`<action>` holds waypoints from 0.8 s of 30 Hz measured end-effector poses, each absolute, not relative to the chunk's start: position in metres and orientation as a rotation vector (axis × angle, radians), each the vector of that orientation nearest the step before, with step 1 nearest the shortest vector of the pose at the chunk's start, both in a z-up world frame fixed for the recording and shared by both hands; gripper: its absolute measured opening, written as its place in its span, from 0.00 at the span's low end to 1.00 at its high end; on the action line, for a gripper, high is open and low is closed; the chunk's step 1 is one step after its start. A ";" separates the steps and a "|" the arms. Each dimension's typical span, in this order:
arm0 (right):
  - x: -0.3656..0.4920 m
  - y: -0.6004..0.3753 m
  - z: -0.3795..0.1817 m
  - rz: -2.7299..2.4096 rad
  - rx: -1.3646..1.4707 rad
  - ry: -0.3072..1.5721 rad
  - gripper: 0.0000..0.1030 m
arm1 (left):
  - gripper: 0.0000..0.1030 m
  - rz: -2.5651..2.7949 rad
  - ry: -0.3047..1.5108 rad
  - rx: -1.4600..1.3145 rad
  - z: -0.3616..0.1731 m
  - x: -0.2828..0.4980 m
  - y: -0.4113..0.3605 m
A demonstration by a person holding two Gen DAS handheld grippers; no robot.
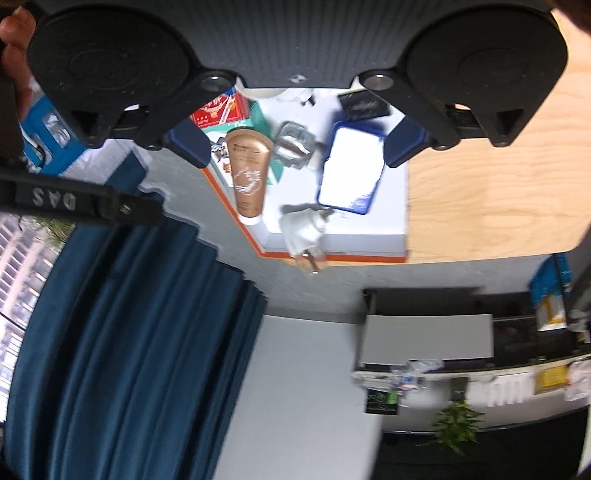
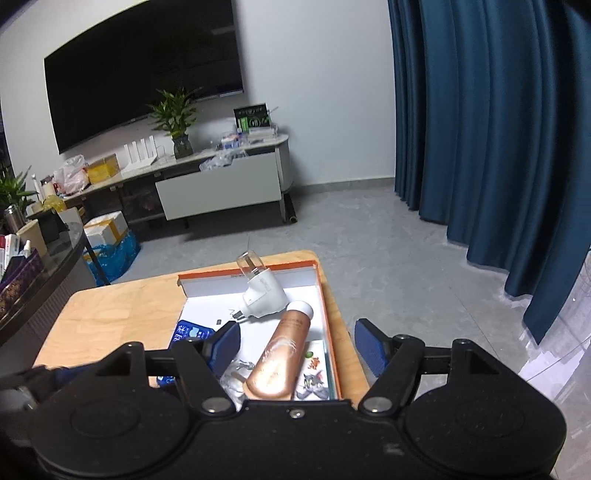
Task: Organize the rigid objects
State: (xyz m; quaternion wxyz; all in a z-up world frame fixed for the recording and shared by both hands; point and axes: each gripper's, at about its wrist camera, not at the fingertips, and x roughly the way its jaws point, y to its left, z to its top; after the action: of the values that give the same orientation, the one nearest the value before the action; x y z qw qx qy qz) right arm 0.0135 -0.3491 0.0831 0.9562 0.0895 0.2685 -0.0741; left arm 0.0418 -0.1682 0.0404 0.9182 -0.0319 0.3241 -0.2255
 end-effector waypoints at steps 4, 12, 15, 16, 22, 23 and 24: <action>-0.014 -0.349 0.082 -0.142 0.174 0.542 0.81 | 1.00 -0.376 0.667 -0.041 0.051 0.013 -0.161; -0.058 -0.345 0.059 -0.148 0.127 0.611 0.82 | 1.00 -0.284 0.680 0.019 0.043 -0.024 -0.163; -0.067 -0.344 0.048 -0.139 0.116 0.655 0.82 | 1.00 -0.266 0.697 0.044 0.038 -0.028 -0.165; -0.070 -0.344 0.044 -0.137 0.122 0.665 0.82 | 1.00 -0.267 0.701 0.040 0.036 -0.029 -0.165; -0.075 -0.341 0.026 -0.144 0.123 0.722 0.82 | 1.00 -0.243 0.729 0.060 0.028 -0.031 -0.163; -0.075 -0.341 0.025 -0.139 0.126 0.725 0.82 | 1.00 -0.241 0.735 0.060 0.026 -0.031 -0.163; -0.074 -0.341 0.024 -0.134 0.129 0.729 0.82 | 1.00 -0.238 0.740 0.057 0.025 -0.031 -0.163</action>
State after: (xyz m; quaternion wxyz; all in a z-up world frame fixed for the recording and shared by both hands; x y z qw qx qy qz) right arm -0.0741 -0.3405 0.0237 0.9301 0.0630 0.3558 -0.0655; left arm -0.0313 -0.1631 0.0252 0.9250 0.0278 0.3608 -0.1161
